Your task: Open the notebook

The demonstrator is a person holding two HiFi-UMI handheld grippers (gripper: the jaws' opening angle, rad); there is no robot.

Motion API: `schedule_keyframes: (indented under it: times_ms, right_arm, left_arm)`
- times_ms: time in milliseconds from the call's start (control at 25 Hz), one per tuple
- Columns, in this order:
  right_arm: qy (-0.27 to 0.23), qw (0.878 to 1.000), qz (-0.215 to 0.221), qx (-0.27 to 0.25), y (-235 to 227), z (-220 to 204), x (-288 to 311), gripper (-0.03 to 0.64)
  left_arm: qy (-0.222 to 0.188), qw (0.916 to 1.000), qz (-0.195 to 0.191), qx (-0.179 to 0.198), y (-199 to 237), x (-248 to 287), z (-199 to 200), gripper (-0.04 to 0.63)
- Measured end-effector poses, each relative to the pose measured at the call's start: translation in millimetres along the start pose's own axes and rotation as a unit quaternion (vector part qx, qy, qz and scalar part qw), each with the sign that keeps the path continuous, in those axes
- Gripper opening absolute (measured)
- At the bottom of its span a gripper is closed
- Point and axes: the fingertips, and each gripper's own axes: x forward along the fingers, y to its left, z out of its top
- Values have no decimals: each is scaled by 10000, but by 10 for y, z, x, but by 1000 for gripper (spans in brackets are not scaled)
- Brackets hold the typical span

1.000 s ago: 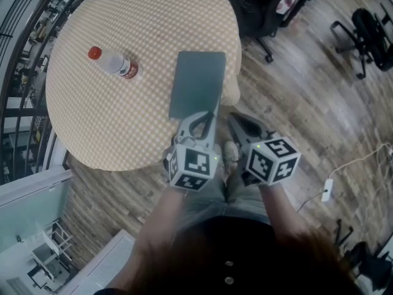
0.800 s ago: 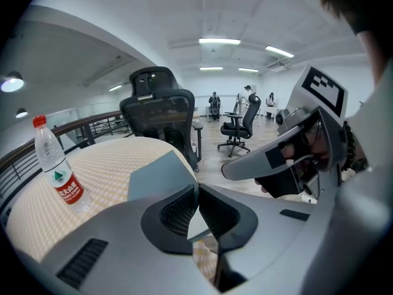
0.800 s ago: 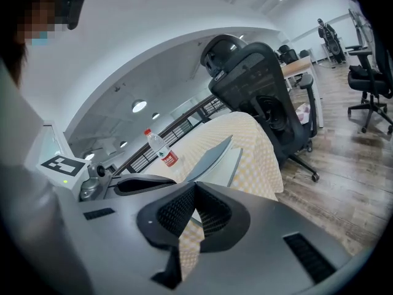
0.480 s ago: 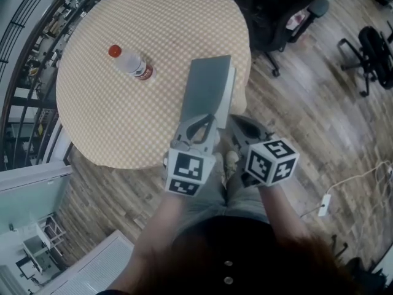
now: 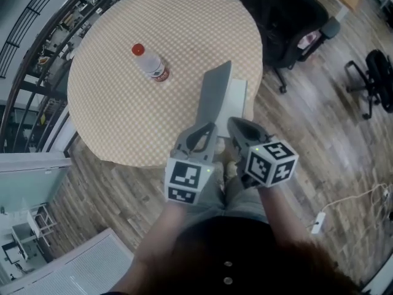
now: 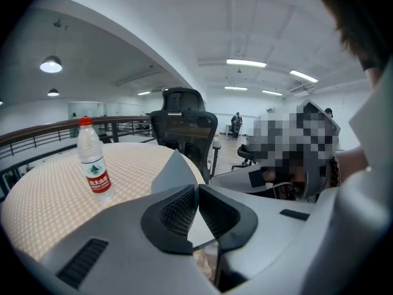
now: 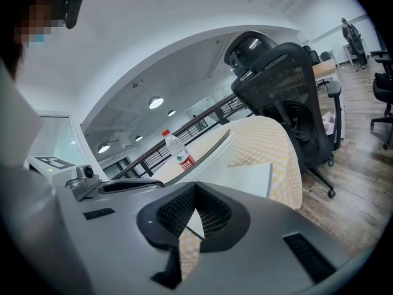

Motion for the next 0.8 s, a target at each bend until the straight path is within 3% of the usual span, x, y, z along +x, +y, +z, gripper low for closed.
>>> schedule_keyframes:
  times_ms: [800]
  right_arm:
    - [481, 9957, 657, -450, 537, -103, 383, 11]
  left_arm:
    - [-349, 9916, 664, -1049, 681, -408, -112, 29]
